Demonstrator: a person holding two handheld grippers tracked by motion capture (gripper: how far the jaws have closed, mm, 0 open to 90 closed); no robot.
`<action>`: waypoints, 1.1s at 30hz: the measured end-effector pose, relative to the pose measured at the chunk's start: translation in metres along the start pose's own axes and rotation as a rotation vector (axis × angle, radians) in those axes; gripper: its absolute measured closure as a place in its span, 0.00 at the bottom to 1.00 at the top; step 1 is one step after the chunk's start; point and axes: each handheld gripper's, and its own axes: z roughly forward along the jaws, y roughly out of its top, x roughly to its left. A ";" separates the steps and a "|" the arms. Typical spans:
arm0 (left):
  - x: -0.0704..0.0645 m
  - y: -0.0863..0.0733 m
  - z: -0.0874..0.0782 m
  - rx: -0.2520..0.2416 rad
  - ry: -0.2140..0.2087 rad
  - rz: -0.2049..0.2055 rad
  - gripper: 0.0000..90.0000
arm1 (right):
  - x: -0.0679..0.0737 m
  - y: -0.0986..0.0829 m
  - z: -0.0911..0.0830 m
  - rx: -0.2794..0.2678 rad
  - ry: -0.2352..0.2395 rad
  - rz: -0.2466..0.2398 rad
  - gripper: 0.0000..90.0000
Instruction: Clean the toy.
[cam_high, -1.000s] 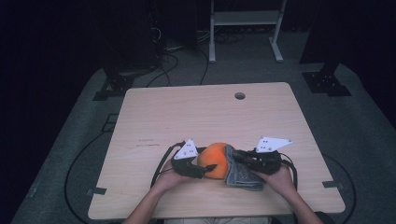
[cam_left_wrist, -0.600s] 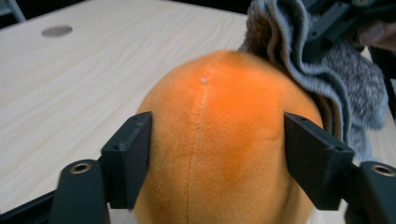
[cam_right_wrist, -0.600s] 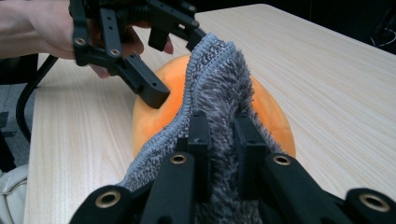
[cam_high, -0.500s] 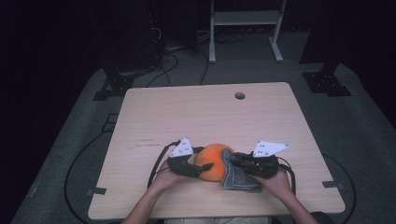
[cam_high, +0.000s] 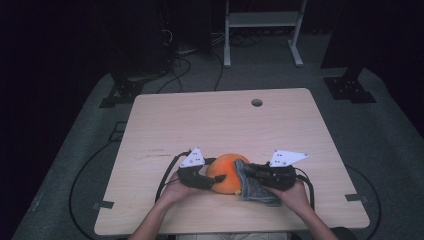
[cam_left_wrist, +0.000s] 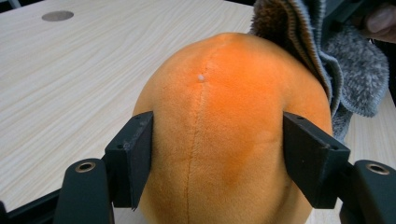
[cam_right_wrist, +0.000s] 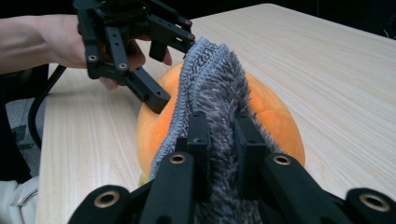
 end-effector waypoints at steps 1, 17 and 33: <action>0.001 -0.001 -0.001 0.000 -0.004 -0.004 0.33 | -0.005 -0.002 0.000 0.012 0.000 0.033 0.88; -0.005 0.001 -0.001 -0.003 -0.049 0.003 0.29 | -0.009 0.012 0.003 0.018 0.050 0.054 0.88; -0.018 0.018 0.009 -0.042 0.072 0.148 0.39 | 0.008 0.024 -0.014 -0.088 0.017 -0.038 0.88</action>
